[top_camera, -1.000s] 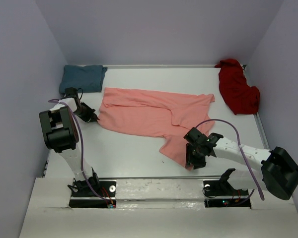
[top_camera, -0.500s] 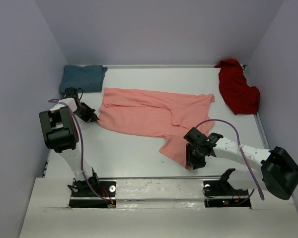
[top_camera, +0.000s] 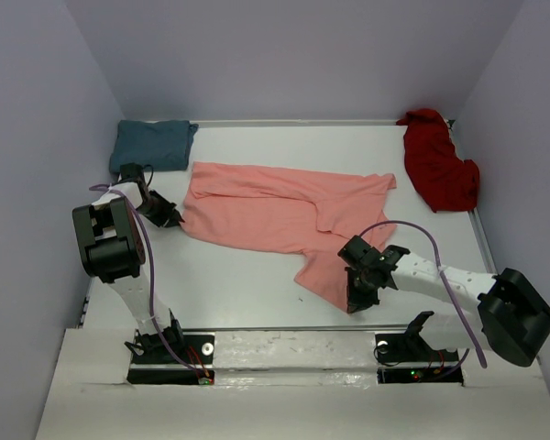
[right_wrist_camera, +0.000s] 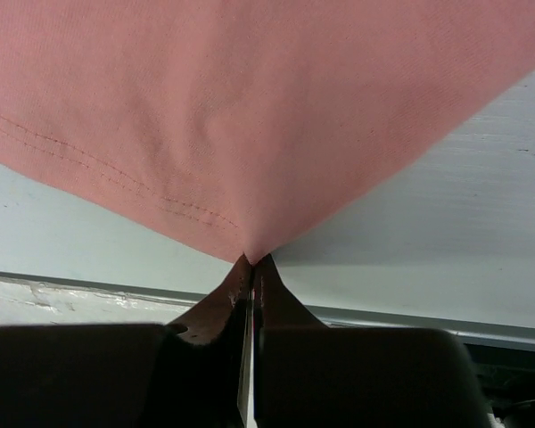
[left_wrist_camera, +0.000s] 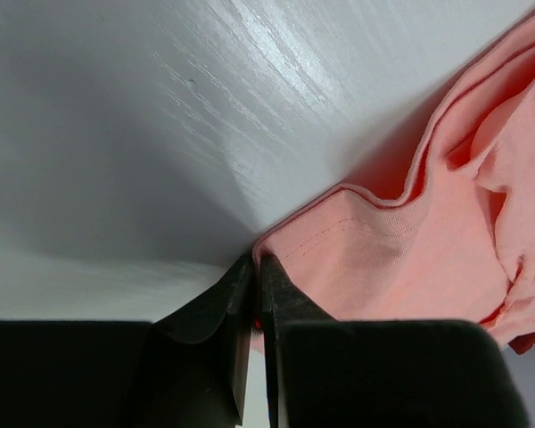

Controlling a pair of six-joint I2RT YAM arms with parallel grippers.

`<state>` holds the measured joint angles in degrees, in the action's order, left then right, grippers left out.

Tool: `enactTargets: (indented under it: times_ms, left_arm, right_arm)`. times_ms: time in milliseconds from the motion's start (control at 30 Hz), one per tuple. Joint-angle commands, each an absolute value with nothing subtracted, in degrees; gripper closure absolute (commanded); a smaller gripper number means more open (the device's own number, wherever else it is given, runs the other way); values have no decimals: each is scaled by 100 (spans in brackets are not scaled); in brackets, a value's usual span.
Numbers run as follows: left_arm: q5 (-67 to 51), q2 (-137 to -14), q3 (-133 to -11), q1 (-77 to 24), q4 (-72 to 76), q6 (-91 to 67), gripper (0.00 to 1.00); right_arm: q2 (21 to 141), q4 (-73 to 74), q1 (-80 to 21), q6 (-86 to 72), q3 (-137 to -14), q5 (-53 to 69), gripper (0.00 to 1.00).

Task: Fold and stack the t-shirts
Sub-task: Fold the tshirt

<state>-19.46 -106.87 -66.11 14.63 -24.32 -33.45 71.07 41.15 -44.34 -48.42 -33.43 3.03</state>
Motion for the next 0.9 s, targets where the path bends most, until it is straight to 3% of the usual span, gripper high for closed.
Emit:
enactTargets:
  times_ms: [0,100,167,467,867]
  left_arm:
    - [-1723,-10617,-6381,1433,-2768,-3208,80]
    - [-1731,-10608,-6355,1433,-2769,-3199,86]
    - [-1758,-10608,-6346,1433,-2760,-3199,100]
    - [-1819,-10565,-6328,1433,-2742,-3226,100]
    - [-1863,-10345,-6741,1424,-3093,-3199,100]
  right_arm:
    - [7198,3902,-4482,-4816,-3375,237,100]
    - [7181,3955,-4482,-4816,-3427,202,100]
    - [7154,4034,-4482,-4825,-3480,158,100]
    - [7101,4403,-4482,-4913,-3761,35,100]
    - [7435,5414,-4535,-4597,-5686,-641,100]
